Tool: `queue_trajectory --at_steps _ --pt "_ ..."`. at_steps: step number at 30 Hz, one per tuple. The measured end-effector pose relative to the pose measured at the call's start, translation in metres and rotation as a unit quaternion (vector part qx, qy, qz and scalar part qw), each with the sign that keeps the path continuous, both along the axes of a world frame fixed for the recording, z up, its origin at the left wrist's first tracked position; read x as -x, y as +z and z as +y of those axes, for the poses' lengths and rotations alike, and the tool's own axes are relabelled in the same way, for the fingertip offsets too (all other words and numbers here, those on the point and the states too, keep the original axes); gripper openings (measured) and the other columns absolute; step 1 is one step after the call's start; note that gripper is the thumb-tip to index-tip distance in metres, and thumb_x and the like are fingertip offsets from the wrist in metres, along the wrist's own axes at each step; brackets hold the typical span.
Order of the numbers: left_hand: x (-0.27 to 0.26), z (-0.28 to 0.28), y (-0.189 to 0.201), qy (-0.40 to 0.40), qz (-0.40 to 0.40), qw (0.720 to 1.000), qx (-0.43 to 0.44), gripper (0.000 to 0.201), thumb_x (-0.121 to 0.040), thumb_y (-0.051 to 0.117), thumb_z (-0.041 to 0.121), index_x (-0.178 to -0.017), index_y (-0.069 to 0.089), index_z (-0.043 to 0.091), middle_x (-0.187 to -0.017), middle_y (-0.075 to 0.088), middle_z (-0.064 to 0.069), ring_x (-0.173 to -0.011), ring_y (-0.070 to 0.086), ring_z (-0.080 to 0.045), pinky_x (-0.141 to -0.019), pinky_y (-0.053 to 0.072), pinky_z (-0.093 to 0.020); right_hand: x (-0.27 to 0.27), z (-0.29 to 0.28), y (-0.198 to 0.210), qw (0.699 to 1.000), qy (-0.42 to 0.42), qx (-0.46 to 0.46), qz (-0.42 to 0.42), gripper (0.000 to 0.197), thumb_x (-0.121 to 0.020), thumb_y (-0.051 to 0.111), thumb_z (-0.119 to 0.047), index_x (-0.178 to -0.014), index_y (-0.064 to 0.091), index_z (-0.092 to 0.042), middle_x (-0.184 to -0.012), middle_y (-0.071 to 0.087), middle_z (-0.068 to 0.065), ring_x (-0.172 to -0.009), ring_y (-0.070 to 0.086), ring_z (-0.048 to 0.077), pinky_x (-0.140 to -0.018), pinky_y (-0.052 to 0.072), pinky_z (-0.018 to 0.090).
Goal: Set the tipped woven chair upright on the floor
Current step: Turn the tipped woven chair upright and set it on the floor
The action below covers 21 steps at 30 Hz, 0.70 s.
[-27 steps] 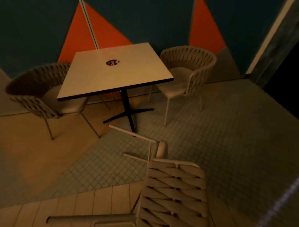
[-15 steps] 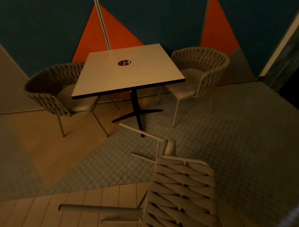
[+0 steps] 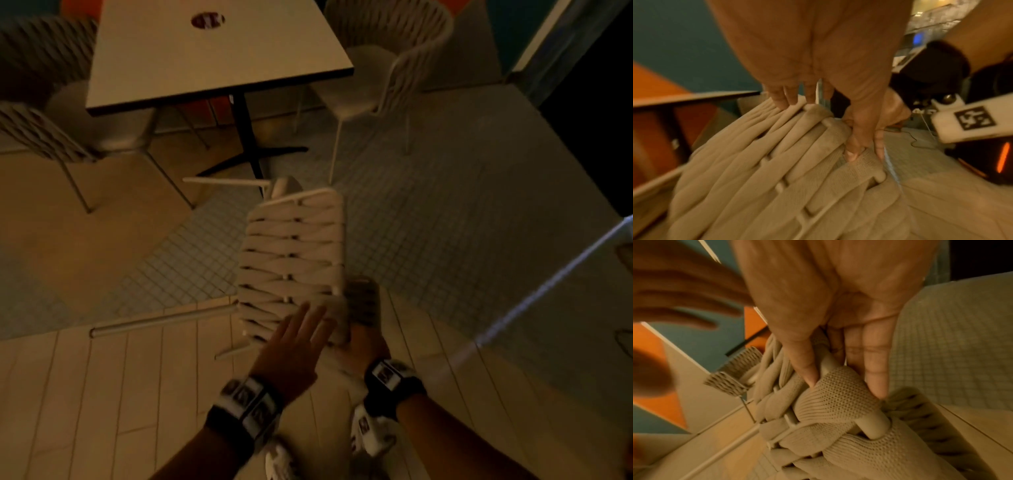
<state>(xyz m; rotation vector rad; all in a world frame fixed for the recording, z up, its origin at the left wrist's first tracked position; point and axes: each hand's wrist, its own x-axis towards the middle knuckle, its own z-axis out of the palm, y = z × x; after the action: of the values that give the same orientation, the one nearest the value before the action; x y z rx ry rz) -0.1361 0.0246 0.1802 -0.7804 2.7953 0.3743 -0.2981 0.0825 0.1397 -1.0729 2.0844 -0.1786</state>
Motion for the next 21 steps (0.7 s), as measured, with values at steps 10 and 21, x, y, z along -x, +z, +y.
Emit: queue_trajectory --at_steps 10,21 --pt "0.020 -0.066 0.050 -0.128 -0.161 0.963 0.176 0.040 -0.086 0.048 0.048 -0.115 0.066 0.027 -0.126 0.058 0.002 -0.134 0.027 -0.036 -0.106 0.000 -0.071 -0.067 -0.033 0.038 0.987 0.118 0.077 0.080 0.026 -0.087 0.051 -0.045 -0.099 0.060 -0.024 -0.091 0.069 0.000 -0.082 0.066 0.025 -0.058 0.037 0.027" --pt "-0.052 -0.103 0.076 -0.097 -0.167 0.966 0.170 0.048 -0.058 0.070 0.059 -0.098 0.070 0.032 -0.103 0.064 0.006 -0.116 0.046 -0.031 -0.102 0.003 -0.077 0.038 0.058 -0.055 0.977 0.200 -0.054 0.039 0.131 -0.046 0.078 -0.063 -0.145 -0.007 -0.048 -0.157 0.020 -0.002 -0.136 0.035 0.026 -0.106 0.040 0.045"
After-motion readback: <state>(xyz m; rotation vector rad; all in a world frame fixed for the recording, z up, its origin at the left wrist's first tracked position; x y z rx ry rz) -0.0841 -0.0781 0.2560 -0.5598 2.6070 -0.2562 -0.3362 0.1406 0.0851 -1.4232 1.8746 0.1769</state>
